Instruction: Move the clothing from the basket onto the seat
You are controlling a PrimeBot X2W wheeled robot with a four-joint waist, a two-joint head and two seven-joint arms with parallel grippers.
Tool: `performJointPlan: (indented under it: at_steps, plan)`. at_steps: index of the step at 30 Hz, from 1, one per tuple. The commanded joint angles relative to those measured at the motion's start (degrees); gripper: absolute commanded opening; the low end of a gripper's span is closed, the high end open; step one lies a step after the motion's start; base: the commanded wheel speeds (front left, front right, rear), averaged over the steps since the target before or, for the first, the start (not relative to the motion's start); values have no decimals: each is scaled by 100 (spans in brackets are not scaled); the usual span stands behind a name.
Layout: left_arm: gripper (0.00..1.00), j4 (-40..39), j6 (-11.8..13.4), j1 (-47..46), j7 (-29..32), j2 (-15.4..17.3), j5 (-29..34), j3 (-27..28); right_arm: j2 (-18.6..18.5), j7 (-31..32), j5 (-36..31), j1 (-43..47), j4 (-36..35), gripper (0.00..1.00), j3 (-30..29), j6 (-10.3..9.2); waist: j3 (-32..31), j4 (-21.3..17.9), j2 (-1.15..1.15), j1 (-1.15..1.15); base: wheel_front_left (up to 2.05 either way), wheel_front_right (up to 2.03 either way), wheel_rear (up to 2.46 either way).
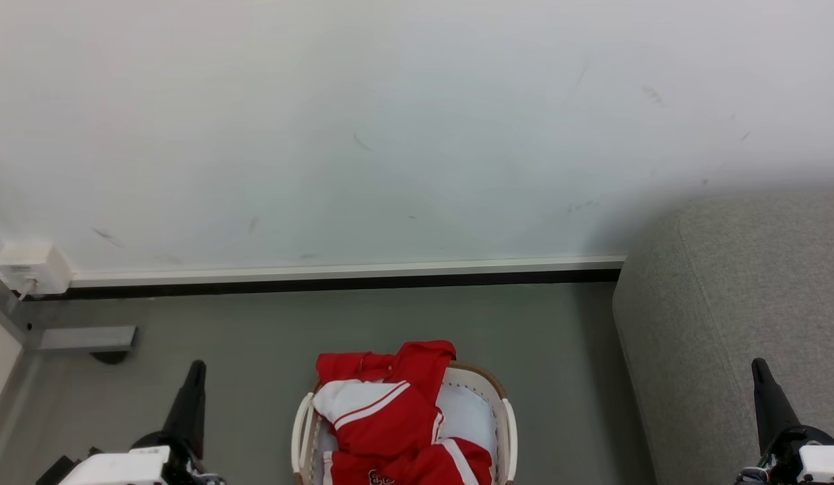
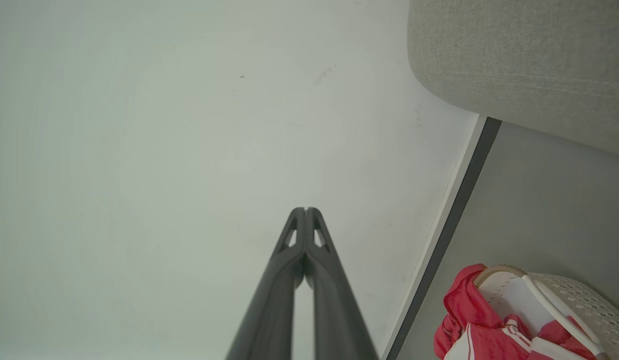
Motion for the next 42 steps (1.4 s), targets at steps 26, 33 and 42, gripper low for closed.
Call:
performJointPlan:
  at_steps: [26,33,42]
  plan:
    - [0,-16,-28,-46,19,38,-82,6,-1,12,-26,-69,-18,0,-16,-13,0,0,0,0,0,0,0]
    - [0,-16,-28,-46,19,38,-82,6,-1,12,-25,-69,-18,0,-16,-13,0,0,0,0,0,0,0]
    - [0,-16,-28,-46,19,38,-82,6,-1,12,-25,-69,-18,0,-16,-13,0,0,0,0,0,0,0]
